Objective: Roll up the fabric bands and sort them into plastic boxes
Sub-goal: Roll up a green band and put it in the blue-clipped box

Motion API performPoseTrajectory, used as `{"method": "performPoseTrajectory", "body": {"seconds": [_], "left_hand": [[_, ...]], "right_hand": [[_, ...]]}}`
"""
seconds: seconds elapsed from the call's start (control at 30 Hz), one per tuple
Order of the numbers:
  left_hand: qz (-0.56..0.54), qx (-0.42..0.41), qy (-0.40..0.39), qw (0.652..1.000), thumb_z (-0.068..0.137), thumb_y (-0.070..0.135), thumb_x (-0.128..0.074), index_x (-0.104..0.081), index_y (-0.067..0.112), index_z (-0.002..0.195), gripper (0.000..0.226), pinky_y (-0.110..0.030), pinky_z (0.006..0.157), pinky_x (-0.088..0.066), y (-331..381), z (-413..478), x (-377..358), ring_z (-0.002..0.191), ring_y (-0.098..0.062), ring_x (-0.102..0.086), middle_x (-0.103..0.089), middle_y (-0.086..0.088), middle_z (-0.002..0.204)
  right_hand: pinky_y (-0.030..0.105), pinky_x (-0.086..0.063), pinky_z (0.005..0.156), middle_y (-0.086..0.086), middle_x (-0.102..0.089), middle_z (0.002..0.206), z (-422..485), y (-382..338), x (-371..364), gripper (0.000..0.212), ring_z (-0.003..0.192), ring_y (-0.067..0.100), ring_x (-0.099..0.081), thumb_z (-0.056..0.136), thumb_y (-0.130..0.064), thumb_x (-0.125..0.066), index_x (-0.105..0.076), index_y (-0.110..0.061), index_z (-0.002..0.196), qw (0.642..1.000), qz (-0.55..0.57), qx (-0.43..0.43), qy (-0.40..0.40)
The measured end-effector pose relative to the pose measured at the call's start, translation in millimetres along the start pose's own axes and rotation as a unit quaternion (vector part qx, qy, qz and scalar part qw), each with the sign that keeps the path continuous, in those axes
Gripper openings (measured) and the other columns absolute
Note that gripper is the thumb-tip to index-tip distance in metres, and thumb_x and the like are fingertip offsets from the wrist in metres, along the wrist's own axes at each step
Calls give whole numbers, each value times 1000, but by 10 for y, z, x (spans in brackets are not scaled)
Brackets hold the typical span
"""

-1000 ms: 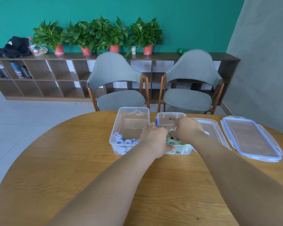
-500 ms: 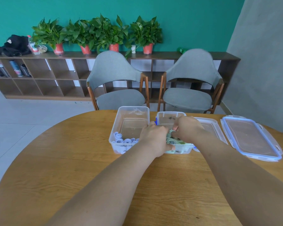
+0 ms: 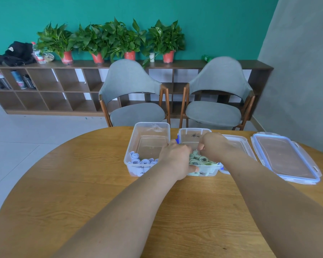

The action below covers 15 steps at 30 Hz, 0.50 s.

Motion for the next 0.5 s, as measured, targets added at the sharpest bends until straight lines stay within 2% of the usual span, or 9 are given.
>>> {"method": "performPoseTrajectory", "body": {"seconds": [0.17,0.27,0.37,0.5], "left_hand": [[13,-12,-10,1000,86,69,-69,-67,28,128,59,-41,97,-43,-10,33,-38,117,-22,-48,-68,5,121],[25,-17,-21,999,88,69,-67,-70,26,125,56,-40,96,-43,-6,47,-55,115,-22,-47,-66,6,121],[26,-24,-29,999,90,67,-66,-71,23,125,56,-40,98,-41,2,53,-58,115,-24,-44,-63,5,121],[31,-37,-35,998,91,66,-66,-69,22,127,58,-39,97,-40,11,62,-40,115,-24,-43,-62,4,119]], "right_hand": [[36,-60,83,0,-67,106,15,-13,-19,19,97,22,-66,93,-25,-74,-70,-31,110,1000,-6,10,6],[36,-62,79,2,-69,107,3,10,-31,16,93,23,-67,96,-24,-69,-74,-28,111,1000,-17,11,-6],[37,-61,79,4,-66,113,24,-5,-57,22,94,25,-67,99,-25,-65,-71,-25,120,999,-29,19,-21],[32,-51,70,6,-61,120,68,-13,-60,26,97,28,-66,102,-24,-61,-67,-30,126,998,-34,28,-50]]}}
Point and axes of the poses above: each hand's wrist, its own z-axis towards the middle knuckle, its own x-axis out of the back of the hand, y = z × x, the point moved 5 cm from there along z, towards the middle knuckle
